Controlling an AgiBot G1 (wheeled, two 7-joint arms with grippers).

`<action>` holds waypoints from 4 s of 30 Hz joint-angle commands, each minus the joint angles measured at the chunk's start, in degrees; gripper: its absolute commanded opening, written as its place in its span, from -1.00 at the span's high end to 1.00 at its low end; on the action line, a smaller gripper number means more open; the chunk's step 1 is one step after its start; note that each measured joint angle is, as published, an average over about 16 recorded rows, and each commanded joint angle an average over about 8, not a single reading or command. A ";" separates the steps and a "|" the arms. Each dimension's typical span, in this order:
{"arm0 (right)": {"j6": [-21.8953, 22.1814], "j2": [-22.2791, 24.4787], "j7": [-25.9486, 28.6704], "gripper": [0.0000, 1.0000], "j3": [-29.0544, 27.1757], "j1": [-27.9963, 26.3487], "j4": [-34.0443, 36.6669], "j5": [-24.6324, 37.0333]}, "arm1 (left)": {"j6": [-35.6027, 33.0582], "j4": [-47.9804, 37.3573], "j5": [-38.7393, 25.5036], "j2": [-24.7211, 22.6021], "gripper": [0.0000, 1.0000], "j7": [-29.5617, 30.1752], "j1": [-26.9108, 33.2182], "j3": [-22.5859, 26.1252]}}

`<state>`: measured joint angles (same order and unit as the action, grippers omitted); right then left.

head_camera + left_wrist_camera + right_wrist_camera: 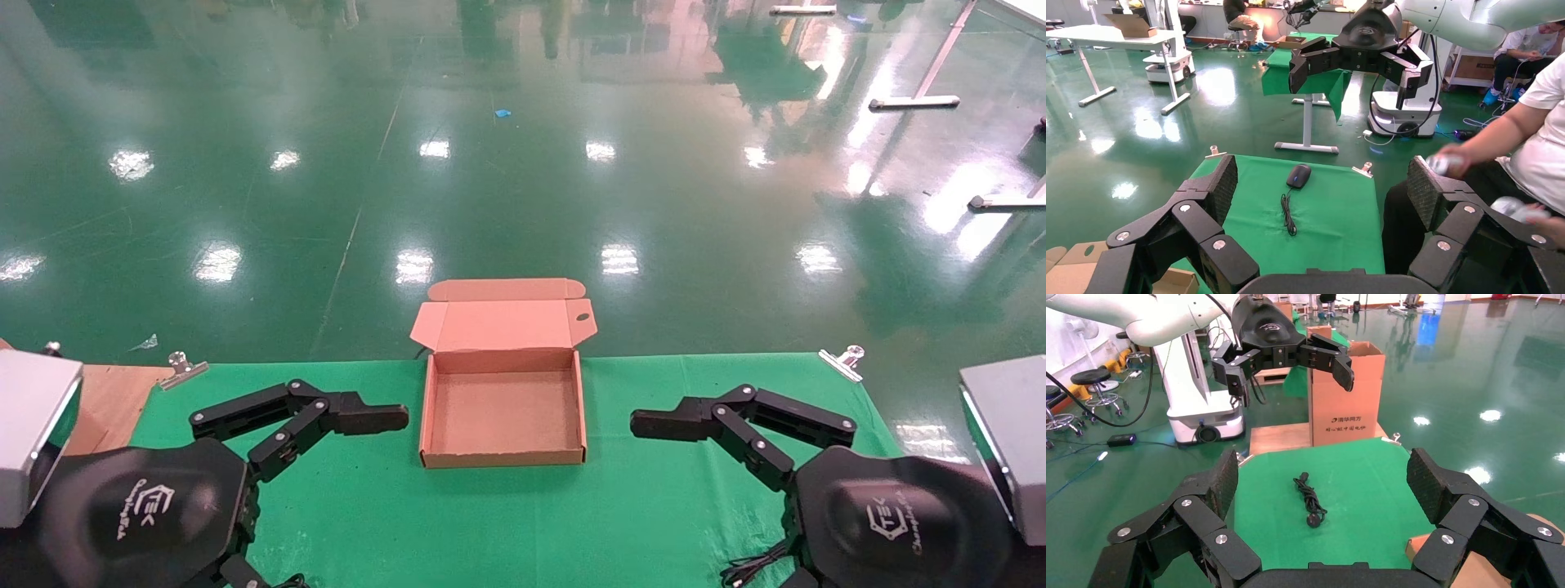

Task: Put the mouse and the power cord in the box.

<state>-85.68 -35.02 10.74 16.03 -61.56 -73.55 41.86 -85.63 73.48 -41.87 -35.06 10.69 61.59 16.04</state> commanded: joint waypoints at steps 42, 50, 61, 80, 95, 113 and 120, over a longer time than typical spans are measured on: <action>11.29 -19.42 -29.17 -1.00 26.73 -20.00 26.93 75.15 | 4.55 -40.23 -64.63 -20.04 -1.00 -9.91 24.85 30.95; 16.25 -25.72 -37.63 -1.00 26.84 -22.98 41.85 74.59 | 8.32 -50.99 -67.53 -23.56 -1.00 -14.76 26.88 32.35; 19.24 -30.92 -45.18 -1.00 26.34 -26.08 54.44 73.15 | 12.32 -60.34 -67.20 -25.05 -1.00 -19.50 28.72 31.81; 21.35 -34.70 -52.09 1.00 25.76 -29.28 66.48 72.01 | 13.98 -67.65 -66.19 -26.60 1.00 -25.34 30.13 31.16; 22.53 -36.22 -55.23 1.00 25.85 -30.36 70.36 72.15 | 14.82 -70.49 -66.29 -27.30 1.00 -27.78 30.31 31.20; 21.21 -36.85 -56.64 1.00 25.46 -32.17 72.28 71.56 | 13.54 -71.30 -66.28 -27.23 1.00 -29.77 32.99 31.19; 18.29 -36.34 -57.00 1.00 24.97 -35.81 71.90 70.85 | 11.18 -70.06 -66.90 -27.30 1.00 -30.67 37.17 31.61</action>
<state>-67.69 -71.36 -46.20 40.92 -98.07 -1.90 112.60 -74.56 3.71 -108.75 -62.53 -19.97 99.19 47.63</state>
